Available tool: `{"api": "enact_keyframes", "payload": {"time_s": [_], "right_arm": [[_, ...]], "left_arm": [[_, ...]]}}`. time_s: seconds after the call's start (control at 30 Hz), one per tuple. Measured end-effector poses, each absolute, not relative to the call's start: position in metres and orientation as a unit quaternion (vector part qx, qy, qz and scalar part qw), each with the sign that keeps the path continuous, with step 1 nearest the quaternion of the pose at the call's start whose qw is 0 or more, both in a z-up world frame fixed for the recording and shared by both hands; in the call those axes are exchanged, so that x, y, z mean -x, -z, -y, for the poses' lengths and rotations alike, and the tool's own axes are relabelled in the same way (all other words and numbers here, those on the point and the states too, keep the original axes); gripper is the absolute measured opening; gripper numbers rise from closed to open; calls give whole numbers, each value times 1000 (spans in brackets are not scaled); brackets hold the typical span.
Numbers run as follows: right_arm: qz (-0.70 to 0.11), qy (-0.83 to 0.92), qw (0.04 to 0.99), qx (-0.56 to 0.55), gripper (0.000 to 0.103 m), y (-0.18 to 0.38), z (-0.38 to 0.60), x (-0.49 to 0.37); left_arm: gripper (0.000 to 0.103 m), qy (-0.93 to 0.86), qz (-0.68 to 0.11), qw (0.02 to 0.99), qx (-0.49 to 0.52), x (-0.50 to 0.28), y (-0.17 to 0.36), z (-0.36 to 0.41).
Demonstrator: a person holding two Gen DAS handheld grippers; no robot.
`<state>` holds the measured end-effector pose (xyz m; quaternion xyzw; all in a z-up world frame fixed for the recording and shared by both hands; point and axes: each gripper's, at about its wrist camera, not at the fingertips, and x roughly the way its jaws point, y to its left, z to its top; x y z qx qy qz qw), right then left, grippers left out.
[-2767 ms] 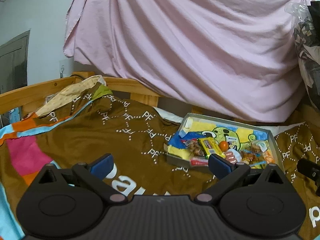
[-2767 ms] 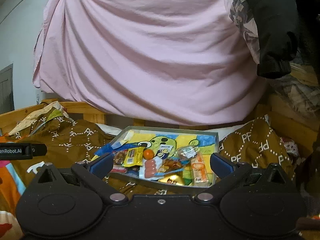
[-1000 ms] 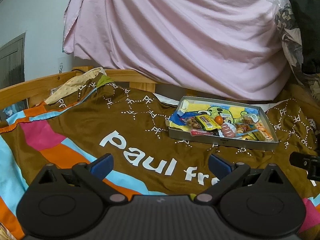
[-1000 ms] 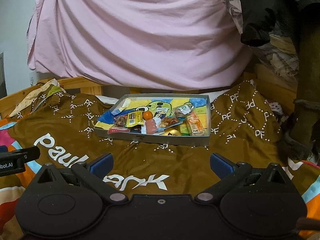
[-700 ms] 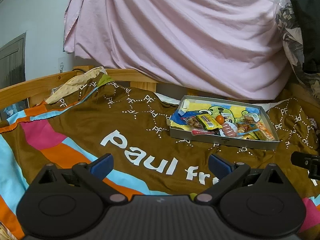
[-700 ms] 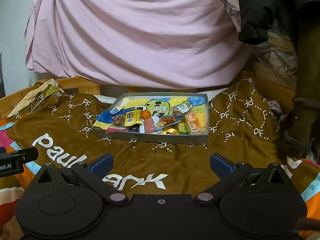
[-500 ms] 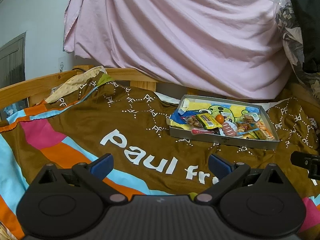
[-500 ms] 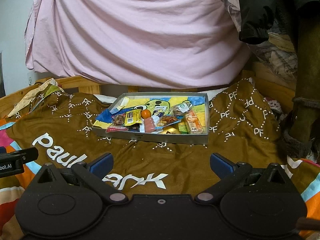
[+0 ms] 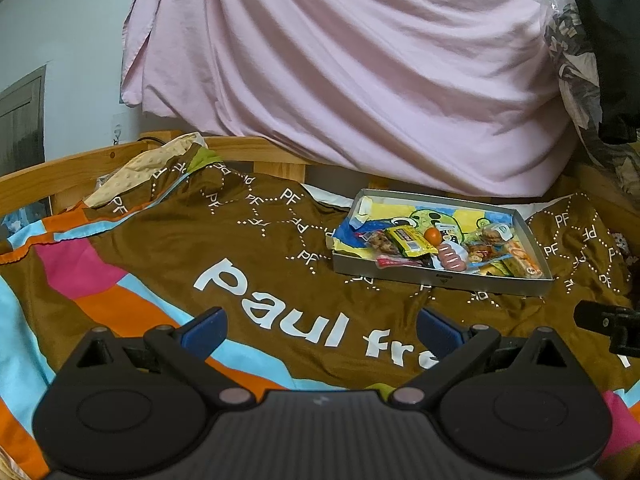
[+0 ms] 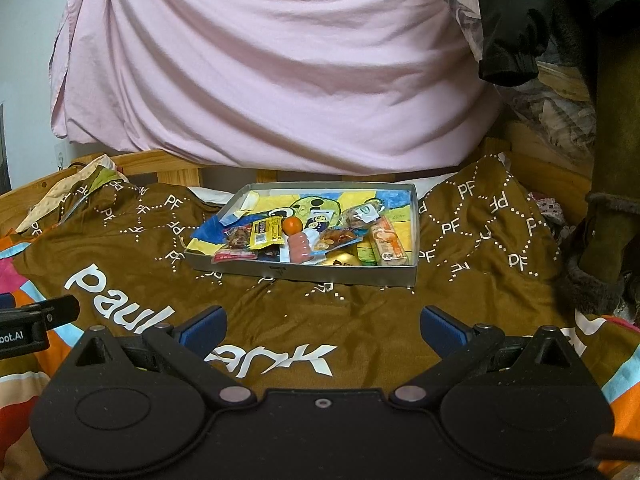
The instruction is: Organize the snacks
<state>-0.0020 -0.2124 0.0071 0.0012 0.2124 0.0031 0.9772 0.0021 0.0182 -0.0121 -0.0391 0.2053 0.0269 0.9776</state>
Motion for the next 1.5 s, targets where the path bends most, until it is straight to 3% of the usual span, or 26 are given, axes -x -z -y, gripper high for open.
{"api": "enact_keyframes", "payload": {"time_s": [1.5], "right_arm": [[-219, -5, 976, -2, 102, -5, 210, 2]], "left_arm": [[102, -47, -213, 976, 25, -2, 10, -18]]}}
